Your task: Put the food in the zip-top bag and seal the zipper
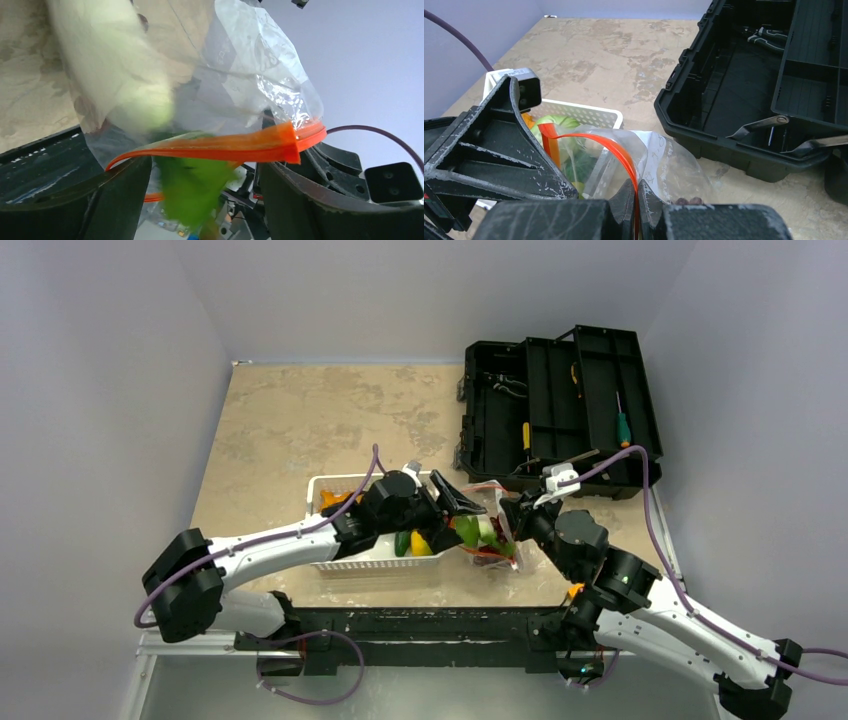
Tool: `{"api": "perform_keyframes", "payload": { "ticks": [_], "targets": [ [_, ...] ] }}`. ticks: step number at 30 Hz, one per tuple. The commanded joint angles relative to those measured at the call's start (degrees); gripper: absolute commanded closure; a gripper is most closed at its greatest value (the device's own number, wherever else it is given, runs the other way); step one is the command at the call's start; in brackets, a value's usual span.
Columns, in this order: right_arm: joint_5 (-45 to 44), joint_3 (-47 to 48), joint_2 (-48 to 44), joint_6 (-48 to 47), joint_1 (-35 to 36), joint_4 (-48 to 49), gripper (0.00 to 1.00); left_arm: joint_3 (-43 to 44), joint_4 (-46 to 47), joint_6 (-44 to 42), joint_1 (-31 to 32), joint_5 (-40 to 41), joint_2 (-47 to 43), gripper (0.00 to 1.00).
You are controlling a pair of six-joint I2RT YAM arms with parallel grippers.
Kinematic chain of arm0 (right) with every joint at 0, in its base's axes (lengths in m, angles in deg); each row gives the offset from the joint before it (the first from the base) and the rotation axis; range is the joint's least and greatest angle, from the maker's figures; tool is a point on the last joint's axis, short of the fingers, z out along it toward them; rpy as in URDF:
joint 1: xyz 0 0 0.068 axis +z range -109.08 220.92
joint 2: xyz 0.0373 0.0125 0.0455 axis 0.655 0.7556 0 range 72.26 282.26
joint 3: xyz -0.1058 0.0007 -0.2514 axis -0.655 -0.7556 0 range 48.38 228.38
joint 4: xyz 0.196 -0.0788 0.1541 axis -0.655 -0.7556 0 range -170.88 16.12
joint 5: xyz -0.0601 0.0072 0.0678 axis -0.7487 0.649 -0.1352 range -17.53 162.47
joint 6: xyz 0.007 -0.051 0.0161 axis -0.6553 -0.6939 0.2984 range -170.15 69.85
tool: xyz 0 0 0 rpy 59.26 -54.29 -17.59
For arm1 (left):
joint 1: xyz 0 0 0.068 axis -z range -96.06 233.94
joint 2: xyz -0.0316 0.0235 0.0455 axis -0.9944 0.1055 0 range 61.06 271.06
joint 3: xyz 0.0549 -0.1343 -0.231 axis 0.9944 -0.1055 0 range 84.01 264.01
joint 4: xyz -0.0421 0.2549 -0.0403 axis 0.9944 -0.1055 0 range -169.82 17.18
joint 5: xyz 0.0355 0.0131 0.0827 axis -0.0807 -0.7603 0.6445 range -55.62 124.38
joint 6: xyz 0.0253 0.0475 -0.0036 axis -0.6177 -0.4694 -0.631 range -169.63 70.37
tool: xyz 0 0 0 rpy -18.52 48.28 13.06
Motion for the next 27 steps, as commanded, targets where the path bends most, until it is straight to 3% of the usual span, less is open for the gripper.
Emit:
{"api": "perform_keyframes", "payload": {
  "ticks": [1,5,12,18,27],
  "targets": [
    [-0.3,-0.4,-0.4,0.4,0.2,2.4,1.0,6.6,-8.5,-7.9,-0.4,1.9,-2.0,0.2],
    [-0.3,-0.4,-0.3,0.4,0.2,2.6,1.0,10.3,-17.3,-12.9,-0.4,3.1,-3.6,0.19],
    [-0.3,-0.3,0.3,0.2,0.2,2.8,1.0,9.4,-19.7,-23.4,-0.4,3.9,-9.2,0.21],
    [0.0,-0.1,1.1,0.1,0.2,3.1,1.0,16.1,-35.0,-35.9,-0.2,3.7,-9.3,0.3],
    [0.2,0.7,1.1,0.0,0.2,2.9,1.0,14.1,-31.4,-36.8,1.0,2.1,-4.7,0.33]
  ]
}}
